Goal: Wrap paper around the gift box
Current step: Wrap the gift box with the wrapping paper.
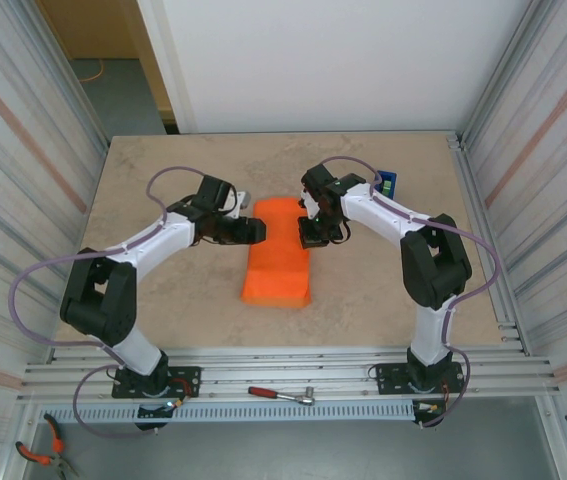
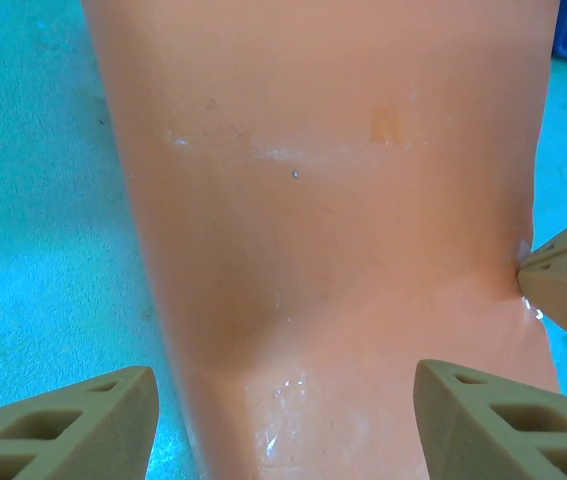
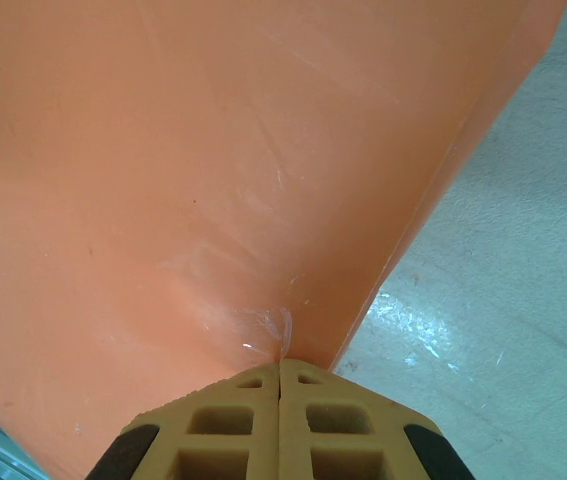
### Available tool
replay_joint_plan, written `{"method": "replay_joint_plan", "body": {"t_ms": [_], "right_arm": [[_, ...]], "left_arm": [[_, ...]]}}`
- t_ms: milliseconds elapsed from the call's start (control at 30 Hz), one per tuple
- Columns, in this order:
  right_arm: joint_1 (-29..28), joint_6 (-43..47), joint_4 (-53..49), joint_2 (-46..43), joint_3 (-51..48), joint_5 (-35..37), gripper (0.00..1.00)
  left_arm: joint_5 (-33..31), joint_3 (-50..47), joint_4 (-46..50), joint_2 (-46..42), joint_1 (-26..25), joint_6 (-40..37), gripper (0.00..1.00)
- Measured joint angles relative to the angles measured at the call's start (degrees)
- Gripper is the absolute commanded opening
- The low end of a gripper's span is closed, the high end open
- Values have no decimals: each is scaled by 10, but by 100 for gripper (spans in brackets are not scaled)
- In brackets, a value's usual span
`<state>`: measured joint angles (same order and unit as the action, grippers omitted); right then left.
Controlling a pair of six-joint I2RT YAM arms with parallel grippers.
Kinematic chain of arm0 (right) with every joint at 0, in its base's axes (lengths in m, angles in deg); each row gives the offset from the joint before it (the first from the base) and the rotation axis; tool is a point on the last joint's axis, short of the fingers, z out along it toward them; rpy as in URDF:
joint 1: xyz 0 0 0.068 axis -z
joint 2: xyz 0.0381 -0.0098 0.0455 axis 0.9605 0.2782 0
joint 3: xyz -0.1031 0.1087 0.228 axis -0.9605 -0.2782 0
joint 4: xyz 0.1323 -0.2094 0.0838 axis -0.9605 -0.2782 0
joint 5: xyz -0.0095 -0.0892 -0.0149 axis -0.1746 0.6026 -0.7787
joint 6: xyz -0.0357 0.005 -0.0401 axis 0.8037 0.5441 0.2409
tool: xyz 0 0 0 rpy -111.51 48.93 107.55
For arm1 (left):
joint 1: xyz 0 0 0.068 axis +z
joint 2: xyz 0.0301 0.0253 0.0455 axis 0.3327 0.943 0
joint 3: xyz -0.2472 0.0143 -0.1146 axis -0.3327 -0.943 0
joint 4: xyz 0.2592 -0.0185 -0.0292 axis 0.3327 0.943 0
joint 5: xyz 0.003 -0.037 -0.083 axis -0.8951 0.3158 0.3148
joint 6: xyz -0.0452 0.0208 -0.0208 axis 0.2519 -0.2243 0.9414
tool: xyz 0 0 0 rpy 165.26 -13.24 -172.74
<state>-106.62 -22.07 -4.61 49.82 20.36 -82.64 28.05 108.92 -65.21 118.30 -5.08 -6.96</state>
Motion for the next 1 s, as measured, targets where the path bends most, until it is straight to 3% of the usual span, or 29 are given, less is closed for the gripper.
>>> {"method": "replay_joint_plan", "body": {"t_ms": [767, 1000], "right_arm": [[5, 9, 4, -1, -4, -15, 0], [7, 9, 4, -1, -4, -17, 10]], "left_arm": [[-56, -6, -19, 49, -39, -42, 72], [-67, -17, -36, 44, -46, -42, 70]]}}
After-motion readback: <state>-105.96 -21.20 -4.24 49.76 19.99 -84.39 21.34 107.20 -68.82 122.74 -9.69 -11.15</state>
